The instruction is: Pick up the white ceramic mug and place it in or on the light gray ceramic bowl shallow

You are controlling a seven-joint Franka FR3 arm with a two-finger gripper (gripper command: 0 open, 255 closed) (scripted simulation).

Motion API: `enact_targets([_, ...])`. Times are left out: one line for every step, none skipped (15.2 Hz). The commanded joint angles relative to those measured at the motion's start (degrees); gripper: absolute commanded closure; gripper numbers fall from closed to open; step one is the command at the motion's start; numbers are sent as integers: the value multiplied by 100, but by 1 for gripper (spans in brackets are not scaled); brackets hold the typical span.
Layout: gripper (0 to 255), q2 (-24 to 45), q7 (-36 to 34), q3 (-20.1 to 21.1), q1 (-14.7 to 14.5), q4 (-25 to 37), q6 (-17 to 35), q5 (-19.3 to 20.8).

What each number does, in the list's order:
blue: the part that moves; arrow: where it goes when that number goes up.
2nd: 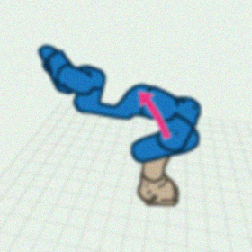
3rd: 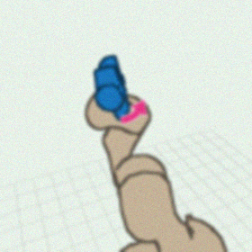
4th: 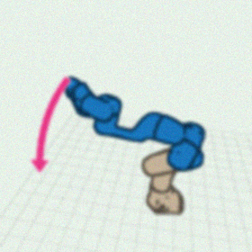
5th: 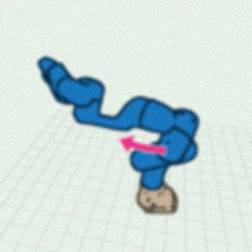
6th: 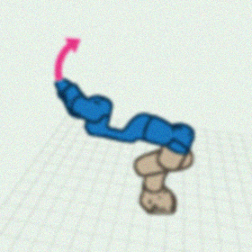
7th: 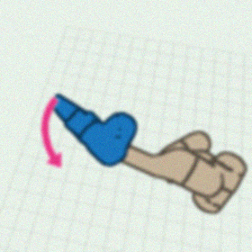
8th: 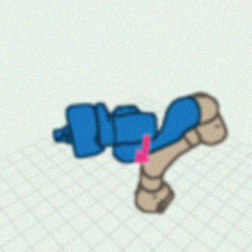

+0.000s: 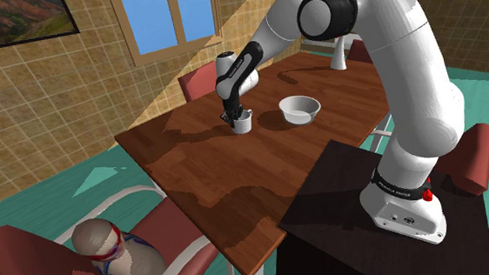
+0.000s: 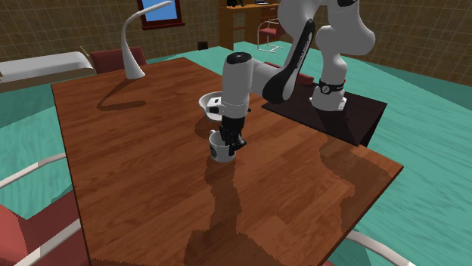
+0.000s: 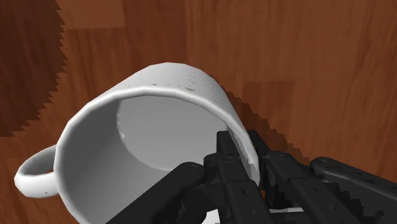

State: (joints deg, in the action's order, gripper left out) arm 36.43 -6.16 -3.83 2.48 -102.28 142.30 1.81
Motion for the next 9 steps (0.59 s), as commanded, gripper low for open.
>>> enact_targets([255, 0, 0, 0, 0, 0, 1, 0])
enact_targets([255, 0, 0, 0, 0, 0, 1, 0])
enact_targets([255, 1, 0, 0, 0, 1, 1, 0])
enact_targets([255, 0, 0, 0, 0, 0, 1, 0])
enact_targets([255, -57, 2, -2, -1, -7, -49, 2])
enact_targets([255, -113, 4, -3, -3, -13, -99, 3])
enact_targets([255, -168, 6, -5, -4, -17, -151, 4])
enact_targets([255, -223, 8, -6, -6, -19, -203, 6])
enact_targets([255, -277, 10, -7, -7, -21, -255, 7])
